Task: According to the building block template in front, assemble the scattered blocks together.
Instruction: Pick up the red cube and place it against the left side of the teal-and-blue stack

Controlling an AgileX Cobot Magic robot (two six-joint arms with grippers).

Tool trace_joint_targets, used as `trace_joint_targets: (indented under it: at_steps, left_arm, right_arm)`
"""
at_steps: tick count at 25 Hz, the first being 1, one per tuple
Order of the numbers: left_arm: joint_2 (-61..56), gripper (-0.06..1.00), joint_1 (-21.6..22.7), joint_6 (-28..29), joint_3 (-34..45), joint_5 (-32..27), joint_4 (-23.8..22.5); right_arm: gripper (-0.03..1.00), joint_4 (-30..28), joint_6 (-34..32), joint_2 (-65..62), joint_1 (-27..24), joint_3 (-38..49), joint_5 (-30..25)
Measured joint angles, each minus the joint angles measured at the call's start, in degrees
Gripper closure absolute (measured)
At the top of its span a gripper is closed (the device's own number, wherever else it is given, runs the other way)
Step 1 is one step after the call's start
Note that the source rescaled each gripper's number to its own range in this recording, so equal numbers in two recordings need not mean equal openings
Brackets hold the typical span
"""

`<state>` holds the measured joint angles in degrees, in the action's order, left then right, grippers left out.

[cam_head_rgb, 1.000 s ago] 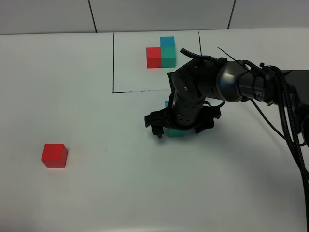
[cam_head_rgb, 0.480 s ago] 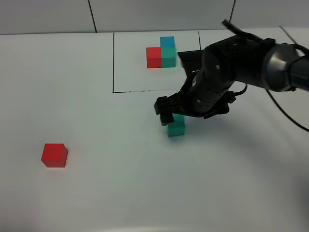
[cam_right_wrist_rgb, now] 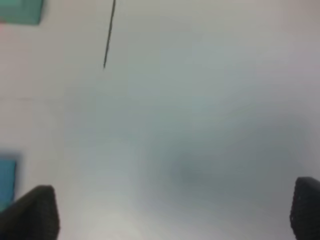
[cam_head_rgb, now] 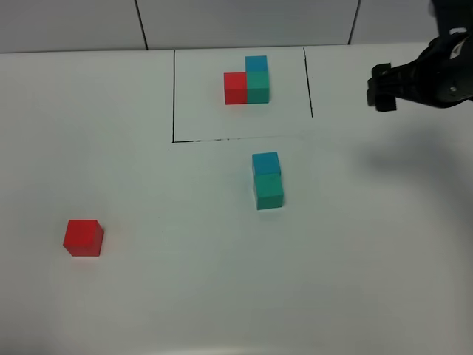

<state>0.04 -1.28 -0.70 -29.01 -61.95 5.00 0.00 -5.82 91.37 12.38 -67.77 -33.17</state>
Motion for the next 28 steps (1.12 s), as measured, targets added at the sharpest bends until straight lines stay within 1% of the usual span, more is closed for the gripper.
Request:
trace_joint_targets:
  at_steps: [5,11,14,16,20,28]
  left_arm:
    - [0.00,0.06,0.00,0.00,0.00,0.00,0.00]
    - [0.00,0.06,0.00,0.00,0.00,0.00,0.00]
    - [0.00,0.06,0.00,0.00,0.00,0.00,0.00]
    - [0.00,0.06,0.00,0.00,0.00,0.00,0.00]
    - [0.00,0.06,0.00,0.00,0.00,0.00,0.00]
    - [0.00,0.06,0.00,0.00,0.00,0.00,0.00]
  right_arm:
    - [-0.03,-1.16,1.28,-9.05,-1.74,0.60,-0.22]
    - [-0.03,-3.30,1.24,-21.75,-2.25,8.21,-0.69]
    - [-0.03,-4.68,-0.72,-29.92,-2.25,11.87,-1.59]
    - [-0.03,-5.41,-2.47,-35.50,-2.30,14.21,-3.65]
    - [-0.03,-7.45,-4.75,-47.44,-2.30,18.43,-9.63]
    - [-0.03,-8.98,-8.86,-70.00,-2.30,25.33,-23.40]
